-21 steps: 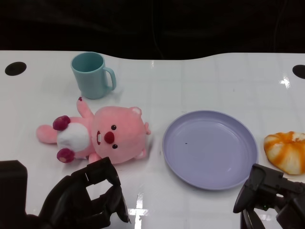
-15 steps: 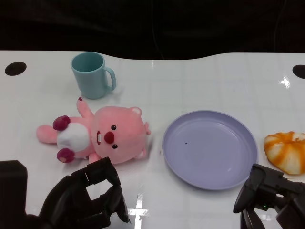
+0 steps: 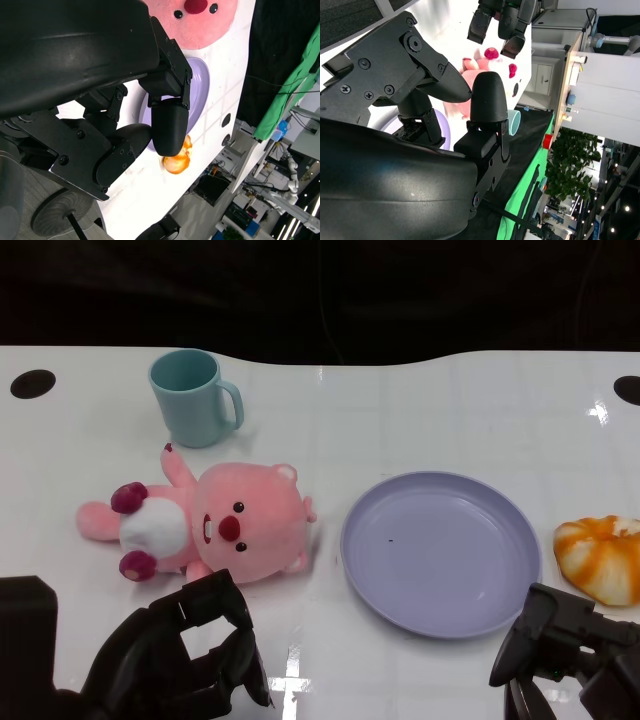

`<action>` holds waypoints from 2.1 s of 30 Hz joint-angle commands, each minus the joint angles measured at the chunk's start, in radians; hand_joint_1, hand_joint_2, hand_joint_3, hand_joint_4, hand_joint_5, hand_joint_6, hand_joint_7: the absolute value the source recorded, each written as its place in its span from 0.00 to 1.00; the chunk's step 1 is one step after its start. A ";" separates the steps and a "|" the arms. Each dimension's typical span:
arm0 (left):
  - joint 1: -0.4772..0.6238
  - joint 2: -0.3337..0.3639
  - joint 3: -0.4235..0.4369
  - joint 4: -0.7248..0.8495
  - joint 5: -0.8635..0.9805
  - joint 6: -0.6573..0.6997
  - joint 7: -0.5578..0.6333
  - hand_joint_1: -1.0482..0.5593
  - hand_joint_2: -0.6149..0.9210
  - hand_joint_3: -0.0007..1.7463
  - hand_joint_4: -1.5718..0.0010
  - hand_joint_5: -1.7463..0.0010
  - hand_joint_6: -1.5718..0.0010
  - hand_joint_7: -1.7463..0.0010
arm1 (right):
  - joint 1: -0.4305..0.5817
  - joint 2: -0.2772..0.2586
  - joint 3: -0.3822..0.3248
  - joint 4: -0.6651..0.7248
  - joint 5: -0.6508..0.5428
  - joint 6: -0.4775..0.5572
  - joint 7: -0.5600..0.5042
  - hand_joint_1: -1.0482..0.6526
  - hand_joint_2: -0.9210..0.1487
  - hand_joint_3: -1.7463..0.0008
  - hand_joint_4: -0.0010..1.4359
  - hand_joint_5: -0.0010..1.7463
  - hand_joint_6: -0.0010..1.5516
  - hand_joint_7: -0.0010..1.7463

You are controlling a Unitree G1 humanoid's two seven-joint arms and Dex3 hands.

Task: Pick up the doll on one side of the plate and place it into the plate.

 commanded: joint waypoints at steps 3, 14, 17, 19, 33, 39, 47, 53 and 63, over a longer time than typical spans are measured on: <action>-0.005 0.012 0.007 -0.005 0.008 0.000 0.007 0.52 0.71 0.71 0.49 0.00 0.56 0.07 | 0.000 -0.010 -0.007 -0.001 0.003 -0.008 -0.002 0.51 0.46 0.20 0.48 1.00 0.38 0.89; -0.005 0.012 0.007 -0.005 0.008 0.000 0.007 0.52 0.71 0.70 0.49 0.00 0.56 0.07 | 0.000 -0.010 -0.007 -0.001 0.003 -0.008 -0.002 0.51 0.46 0.20 0.49 1.00 0.38 0.89; -0.007 0.004 0.014 -0.021 0.006 -0.003 0.021 0.53 0.70 0.70 0.47 0.14 0.52 0.25 | -0.003 -0.009 -0.007 0.008 -0.002 -0.018 -0.003 0.50 0.46 0.21 0.49 1.00 0.38 0.89; -0.011 0.005 0.017 -0.035 0.005 0.002 0.027 0.52 0.69 0.69 0.47 0.21 0.49 0.38 | -0.005 -0.009 -0.007 0.008 -0.002 -0.016 -0.004 0.50 0.46 0.21 0.49 1.00 0.38 0.88; -0.024 0.034 0.058 -0.114 -0.018 -0.037 -0.011 0.43 0.95 0.15 0.59 0.39 0.48 0.78 | -0.001 -0.009 0.000 0.000 0.003 -0.006 -0.007 0.51 0.46 0.20 0.48 1.00 0.38 0.88; -0.029 0.085 0.051 -0.164 0.055 -0.099 -0.016 0.38 0.99 0.06 0.67 0.42 0.56 0.85 | 0.001 -0.011 -0.003 -0.002 0.002 -0.007 -0.007 0.50 0.46 0.21 0.48 1.00 0.38 0.88; -0.048 0.168 0.015 -0.129 0.240 -0.297 -0.066 0.30 1.00 0.03 0.78 0.44 0.65 0.91 | -0.003 -0.012 -0.006 0.000 -0.002 -0.006 -0.010 0.50 0.45 0.21 0.48 1.00 0.38 0.88; -0.105 0.242 -0.005 -0.093 0.400 -0.410 -0.073 0.30 1.00 0.02 0.89 0.49 0.71 0.95 | -0.002 -0.011 -0.004 0.001 0.002 -0.007 -0.008 0.51 0.45 0.21 0.48 1.00 0.38 0.88; -0.199 0.350 -0.039 -0.063 0.609 -0.466 -0.068 0.29 0.99 0.00 0.96 0.56 0.78 0.99 | 0.000 -0.008 0.001 -0.005 -0.001 0.003 -0.015 0.51 0.45 0.21 0.48 1.00 0.38 0.87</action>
